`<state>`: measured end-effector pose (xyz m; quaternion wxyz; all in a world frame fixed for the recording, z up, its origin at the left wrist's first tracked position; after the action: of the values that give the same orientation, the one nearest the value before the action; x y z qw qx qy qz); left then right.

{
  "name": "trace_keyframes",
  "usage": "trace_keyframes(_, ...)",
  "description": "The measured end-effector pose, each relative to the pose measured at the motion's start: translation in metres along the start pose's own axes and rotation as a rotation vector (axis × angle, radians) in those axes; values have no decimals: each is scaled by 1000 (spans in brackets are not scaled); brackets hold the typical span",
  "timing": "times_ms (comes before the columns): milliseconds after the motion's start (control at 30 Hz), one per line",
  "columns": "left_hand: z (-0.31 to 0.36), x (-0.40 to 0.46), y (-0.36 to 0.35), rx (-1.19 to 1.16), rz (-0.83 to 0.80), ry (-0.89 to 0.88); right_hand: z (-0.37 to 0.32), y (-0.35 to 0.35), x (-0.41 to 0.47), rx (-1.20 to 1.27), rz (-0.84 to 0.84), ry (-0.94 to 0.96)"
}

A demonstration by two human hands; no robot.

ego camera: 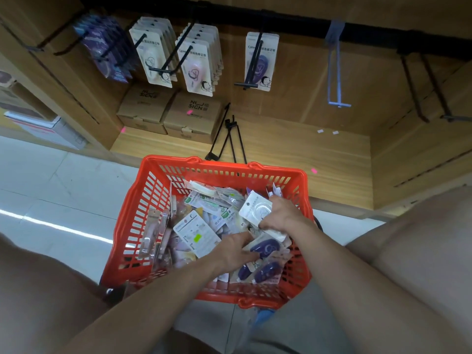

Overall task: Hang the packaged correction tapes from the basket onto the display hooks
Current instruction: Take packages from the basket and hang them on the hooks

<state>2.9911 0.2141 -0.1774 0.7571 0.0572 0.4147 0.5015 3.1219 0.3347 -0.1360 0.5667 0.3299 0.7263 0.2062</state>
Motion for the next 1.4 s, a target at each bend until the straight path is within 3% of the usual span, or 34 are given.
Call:
trace_keyframes(267,3,1,8,7,-19,-26,4,3,3,163,8,21)
trace_keyframes(600,6,-24,127,45,36,-22,-11,18,2,647,79,65)
trace_keyframes(900,-8,-54,182,-330,200,172,-14,-11,0,821,-295,72)
trace_keyframes(967,-10,-54,180,-386,233,205,-16,-16,-3,782,-383,113)
trace_keyframes(1133,-13,-53,180,-496,369,248,-17,-23,-13,412,-340,167)
trace_keyframes(1233,-12,-52,178,-629,427,251,-15,-43,-18,220,-398,129)
trace_keyframes(1400,-9,-52,173,-725,383,260,-16,-58,-18,55,-348,143)
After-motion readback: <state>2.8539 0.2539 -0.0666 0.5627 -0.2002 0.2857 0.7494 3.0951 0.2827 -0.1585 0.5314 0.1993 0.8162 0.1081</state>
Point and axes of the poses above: each hand's wrist, its own x-axis towards the middle knuckle, its own y-axis out of the back of the hand, z = x × y, the point moved 2 cm from there along x, towards the middle knuckle, and after that the axes turned 3 degrees about -y, right-handed, at the moved point
